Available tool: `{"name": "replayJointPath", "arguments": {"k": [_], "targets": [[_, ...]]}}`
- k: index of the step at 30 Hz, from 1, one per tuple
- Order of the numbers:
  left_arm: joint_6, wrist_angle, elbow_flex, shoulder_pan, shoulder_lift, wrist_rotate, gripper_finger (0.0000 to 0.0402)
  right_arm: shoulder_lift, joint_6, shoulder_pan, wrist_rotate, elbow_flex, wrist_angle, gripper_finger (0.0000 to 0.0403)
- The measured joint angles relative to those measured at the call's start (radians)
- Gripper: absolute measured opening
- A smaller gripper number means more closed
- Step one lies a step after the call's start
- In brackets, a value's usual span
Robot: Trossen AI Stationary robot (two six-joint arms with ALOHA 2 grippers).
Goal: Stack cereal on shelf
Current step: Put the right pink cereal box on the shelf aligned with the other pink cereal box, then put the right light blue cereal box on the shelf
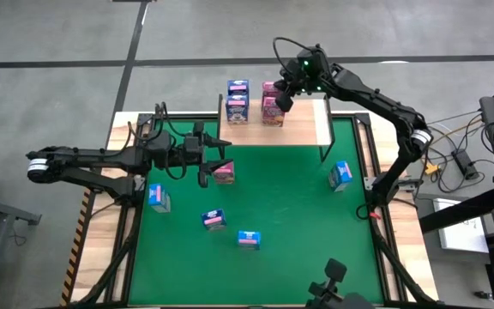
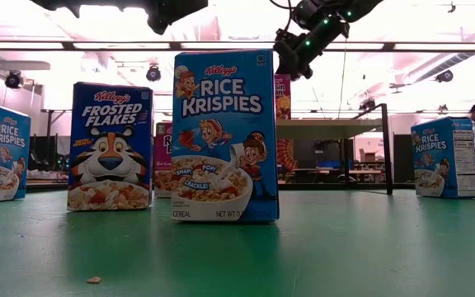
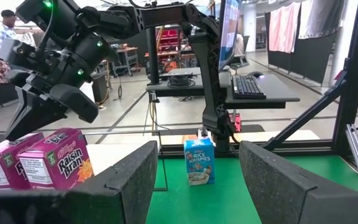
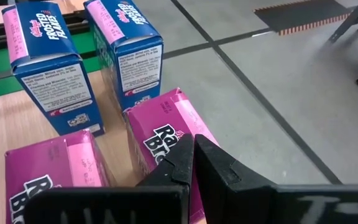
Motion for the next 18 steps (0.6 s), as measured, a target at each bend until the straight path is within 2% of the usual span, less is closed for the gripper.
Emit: {"name": "replayJointPath", "arguments": {"k": [12,18], "targets": [[-0.003,-0.006,0.0,0.0,0.0,0.0,0.021,-0.003,0.001,0.0,0.001,0.0,-0.005,0.0009],[-0.004,-0.006,0.0,0.0,0.0,0.0,0.021,-0.051,0.015,0.008,0.003,0.0,-0.015,0.0009]]}}
